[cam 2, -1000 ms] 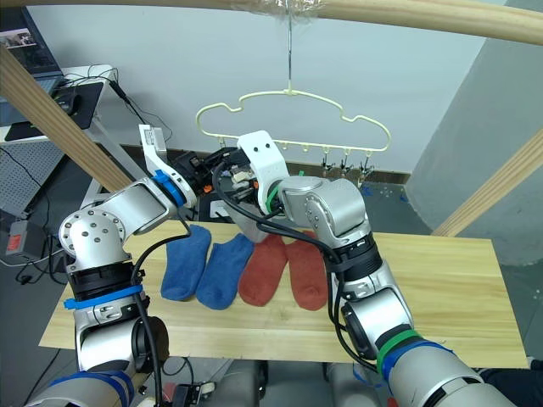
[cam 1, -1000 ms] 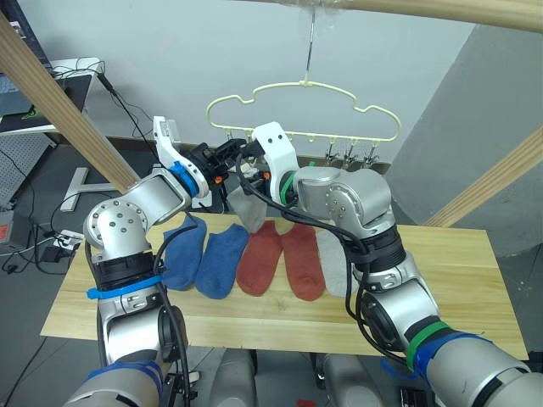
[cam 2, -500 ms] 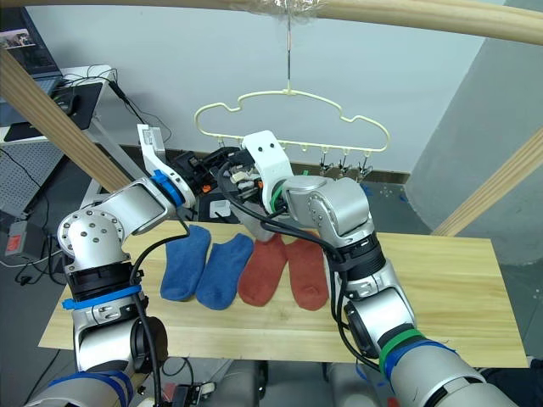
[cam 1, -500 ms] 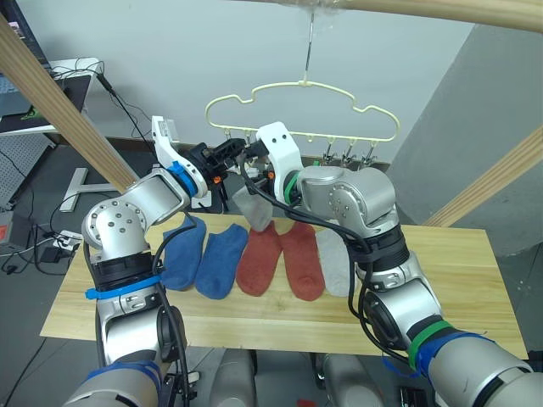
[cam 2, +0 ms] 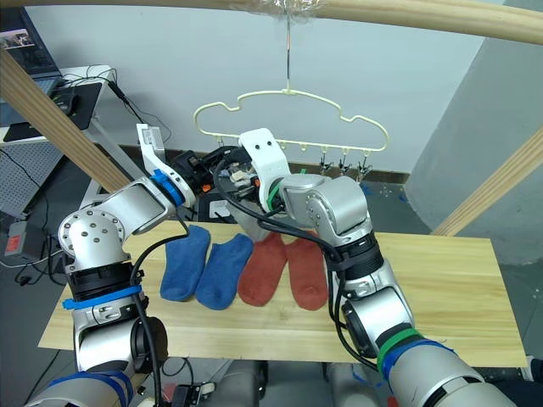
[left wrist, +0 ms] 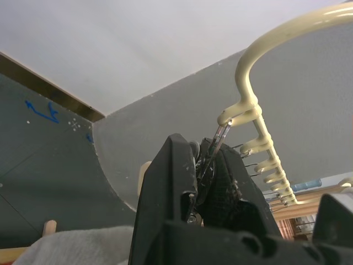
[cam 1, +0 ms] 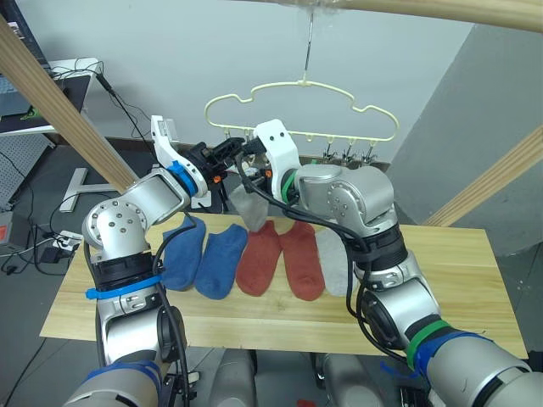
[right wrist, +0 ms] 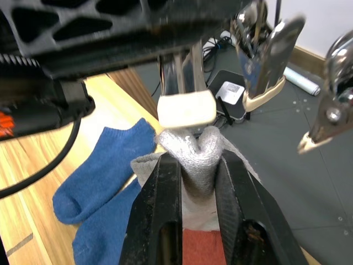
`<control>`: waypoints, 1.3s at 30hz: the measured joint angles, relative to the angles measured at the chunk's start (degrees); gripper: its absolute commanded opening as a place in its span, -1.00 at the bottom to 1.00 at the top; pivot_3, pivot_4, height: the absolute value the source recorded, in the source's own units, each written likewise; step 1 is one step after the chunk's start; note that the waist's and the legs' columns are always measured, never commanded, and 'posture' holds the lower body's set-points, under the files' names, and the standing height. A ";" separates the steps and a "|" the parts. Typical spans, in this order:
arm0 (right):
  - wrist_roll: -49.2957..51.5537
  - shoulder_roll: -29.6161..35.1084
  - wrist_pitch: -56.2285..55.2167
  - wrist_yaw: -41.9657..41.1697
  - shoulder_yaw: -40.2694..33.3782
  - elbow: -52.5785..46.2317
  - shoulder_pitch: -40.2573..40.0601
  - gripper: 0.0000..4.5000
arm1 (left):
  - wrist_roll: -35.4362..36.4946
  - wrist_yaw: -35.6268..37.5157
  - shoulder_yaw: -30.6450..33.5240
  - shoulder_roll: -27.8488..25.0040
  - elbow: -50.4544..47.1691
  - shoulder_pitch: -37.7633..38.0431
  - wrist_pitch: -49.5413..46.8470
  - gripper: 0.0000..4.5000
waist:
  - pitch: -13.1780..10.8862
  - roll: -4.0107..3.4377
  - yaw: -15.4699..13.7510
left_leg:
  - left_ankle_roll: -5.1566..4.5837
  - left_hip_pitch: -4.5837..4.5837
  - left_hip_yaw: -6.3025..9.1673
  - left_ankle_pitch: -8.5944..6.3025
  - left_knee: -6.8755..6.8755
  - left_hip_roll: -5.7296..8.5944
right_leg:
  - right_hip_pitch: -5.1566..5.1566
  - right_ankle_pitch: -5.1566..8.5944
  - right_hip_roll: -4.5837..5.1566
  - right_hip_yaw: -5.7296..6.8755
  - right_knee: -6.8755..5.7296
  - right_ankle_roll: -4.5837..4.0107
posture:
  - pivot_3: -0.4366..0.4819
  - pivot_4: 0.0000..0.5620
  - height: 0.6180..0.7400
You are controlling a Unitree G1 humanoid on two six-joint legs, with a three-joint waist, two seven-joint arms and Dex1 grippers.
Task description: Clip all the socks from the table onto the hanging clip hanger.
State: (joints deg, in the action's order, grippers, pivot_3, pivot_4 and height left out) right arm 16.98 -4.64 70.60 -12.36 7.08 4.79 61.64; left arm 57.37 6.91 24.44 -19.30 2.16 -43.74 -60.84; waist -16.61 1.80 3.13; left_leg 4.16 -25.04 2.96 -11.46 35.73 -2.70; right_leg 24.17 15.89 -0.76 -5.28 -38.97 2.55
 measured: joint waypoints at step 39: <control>-0.03 0.10 -0.25 0.01 -0.91 1.62 -0.69 0.19 | 1.02 1.33 -1.62 -2.58 -3.34 2.95 -1.60 0.32 | 0.00 0.00 0.02 | 0.00 -0.01 0.00 0.00 -0.01 0.00 | 0.01 0.00 0.01 0.01 0.00 0.00 | -0.04 -0.05 1.00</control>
State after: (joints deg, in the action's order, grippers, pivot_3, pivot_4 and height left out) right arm 16.95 -4.54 70.35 -12.35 6.17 6.42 60.95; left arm 58.39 8.24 22.82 -21.88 -1.17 -40.80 -62.44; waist -16.61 1.80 3.15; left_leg 4.17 -25.05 2.96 -11.46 35.71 -2.71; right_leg 24.18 15.89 -0.76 -5.27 -38.97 2.55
